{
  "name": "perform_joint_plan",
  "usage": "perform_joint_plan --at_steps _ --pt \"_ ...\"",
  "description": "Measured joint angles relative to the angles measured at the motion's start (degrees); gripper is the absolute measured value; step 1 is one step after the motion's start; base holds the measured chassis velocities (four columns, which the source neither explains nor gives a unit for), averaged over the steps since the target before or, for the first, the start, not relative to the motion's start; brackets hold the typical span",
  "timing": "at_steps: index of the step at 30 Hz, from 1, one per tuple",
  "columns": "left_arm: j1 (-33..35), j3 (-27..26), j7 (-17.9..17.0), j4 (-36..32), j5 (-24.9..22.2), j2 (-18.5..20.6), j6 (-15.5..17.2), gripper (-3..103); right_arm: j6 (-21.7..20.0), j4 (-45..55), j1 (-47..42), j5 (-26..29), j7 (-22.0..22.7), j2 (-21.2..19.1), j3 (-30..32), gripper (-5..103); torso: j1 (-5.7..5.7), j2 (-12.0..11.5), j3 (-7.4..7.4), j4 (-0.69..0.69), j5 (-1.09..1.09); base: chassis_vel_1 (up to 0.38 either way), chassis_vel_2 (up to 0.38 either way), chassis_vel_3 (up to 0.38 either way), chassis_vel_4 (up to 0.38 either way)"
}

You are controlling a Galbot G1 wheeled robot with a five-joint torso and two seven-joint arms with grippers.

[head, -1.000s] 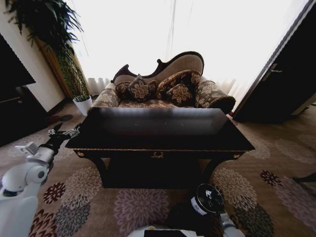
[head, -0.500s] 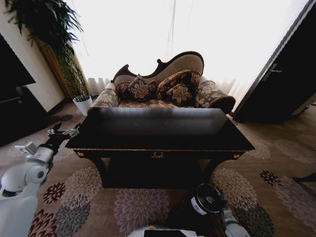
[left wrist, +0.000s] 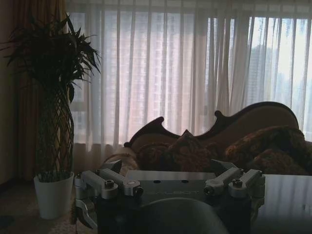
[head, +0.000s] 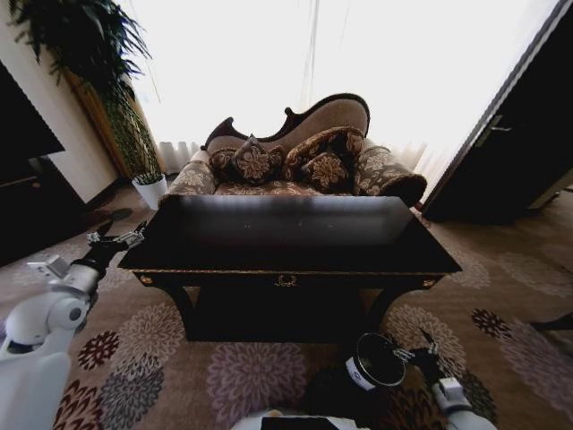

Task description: Move to the front of the table and place the trash on the table into the trash bin.

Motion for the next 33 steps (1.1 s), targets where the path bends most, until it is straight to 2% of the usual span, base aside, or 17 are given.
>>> perform_joint_plan --at_steps 4,10,13,17,19,24,29,33 --pt "-0.2 0.2 0.0 0.1 0.1 -0.3 0.0 100 0.6 4.5 -2.1 1.3 0.0 -0.6 3.3 100 0.00 0.0 0.00 0.01 0.01 0.000 0.000 0.000 0.000" --pt "-0.2 0.0 0.0 0.3 0.1 0.0 -0.1 100 0.5 13.0 -2.9 9.8 -1.0 -1.5 9.4 100 0.00 0.0 0.00 0.02 0.00 0.000 0.000 0.000 0.000" --pt "-0.1 -0.1 0.0 -0.1 -0.2 0.1 -0.1 100 -0.6 16.8 -2.6 12.1 -1.1 -1.9 11.7 100 0.00 0.0 0.00 0.02 0.00 0.000 0.000 0.000 0.000" --pt "0.2 -0.8 -0.4 -1.2 -1.1 0.3 0.1 100 -3.9 23.1 -1.4 14.8 -0.5 -3.8 15.8 100 0.00 0.0 0.00 0.02 -0.02 0.000 0.000 0.000 0.000" --pt "0.2 -0.9 -0.4 -1.3 -1.2 0.3 0.1 100 -4.2 23.7 -1.3 15.1 -0.4 -4.1 16.2 100 0.00 0.0 0.00 0.03 -0.02 0.000 0.000 0.000 0.000" --pt "1.6 -3.4 -1.0 -3.7 -2.7 0.4 0.9 100 -8.1 28.8 0.4 18.6 1.4 -6.5 17.9 100 0.00 0.0 0.01 0.02 0.00 0.000 0.000 0.000 0.000" --pt "3.3 -5.6 -5.0 -9.0 -9.1 0.0 5.6 100 -16.8 35.9 4.0 26.1 5.4 -7.8 16.2 100 0.00 0.0 0.00 0.00 0.00 0.000 0.000 0.000 0.000" --pt "4.7 -6.6 -6.0 -11.2 -9.7 -0.6 6.9 100 -19.7 37.2 8.2 30.2 5.7 -8.8 13.6 100 0.00 0.0 0.00 0.02 0.00 0.000 0.000 0.000 0.000"
